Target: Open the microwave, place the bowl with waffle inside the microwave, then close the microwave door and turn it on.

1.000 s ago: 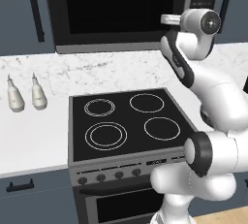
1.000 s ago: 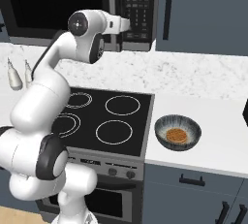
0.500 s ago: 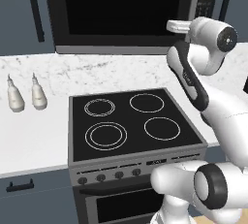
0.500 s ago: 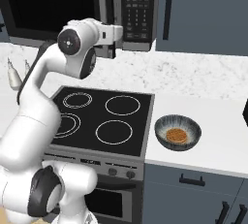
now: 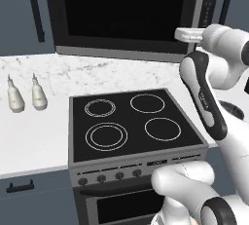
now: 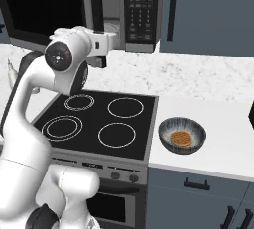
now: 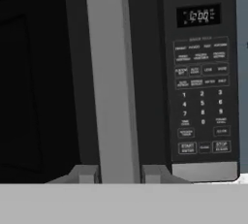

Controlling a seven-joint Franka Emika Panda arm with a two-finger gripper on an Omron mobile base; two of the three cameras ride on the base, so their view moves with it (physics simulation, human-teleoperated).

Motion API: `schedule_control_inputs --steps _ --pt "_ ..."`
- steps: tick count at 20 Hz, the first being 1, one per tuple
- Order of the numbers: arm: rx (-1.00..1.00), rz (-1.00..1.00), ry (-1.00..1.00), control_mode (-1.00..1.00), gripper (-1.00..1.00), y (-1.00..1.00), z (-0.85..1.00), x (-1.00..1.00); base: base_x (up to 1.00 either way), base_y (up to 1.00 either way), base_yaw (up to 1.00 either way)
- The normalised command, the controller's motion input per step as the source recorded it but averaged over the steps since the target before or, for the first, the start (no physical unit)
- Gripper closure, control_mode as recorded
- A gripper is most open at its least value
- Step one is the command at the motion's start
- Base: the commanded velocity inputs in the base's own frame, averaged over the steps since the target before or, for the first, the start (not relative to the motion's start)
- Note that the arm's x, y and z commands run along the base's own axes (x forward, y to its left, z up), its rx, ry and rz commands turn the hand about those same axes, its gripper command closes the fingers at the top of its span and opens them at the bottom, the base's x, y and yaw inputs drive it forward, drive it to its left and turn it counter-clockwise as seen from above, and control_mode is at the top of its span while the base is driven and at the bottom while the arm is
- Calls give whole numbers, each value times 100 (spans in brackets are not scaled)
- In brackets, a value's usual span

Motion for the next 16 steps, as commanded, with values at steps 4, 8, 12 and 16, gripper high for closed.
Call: schedule_control_inputs --steps 4,8,12,16 --pt "0 2 0 -100 100 34 20 -84 0 0 0" --pt "0 2 0 -100 100 33 21 -84 0 0 0" --pt "0 3 0 -100 100 26 20 -82 0 0 0" --pt "0 0 0 -100 -100 -4 4 -53 0 0 0"
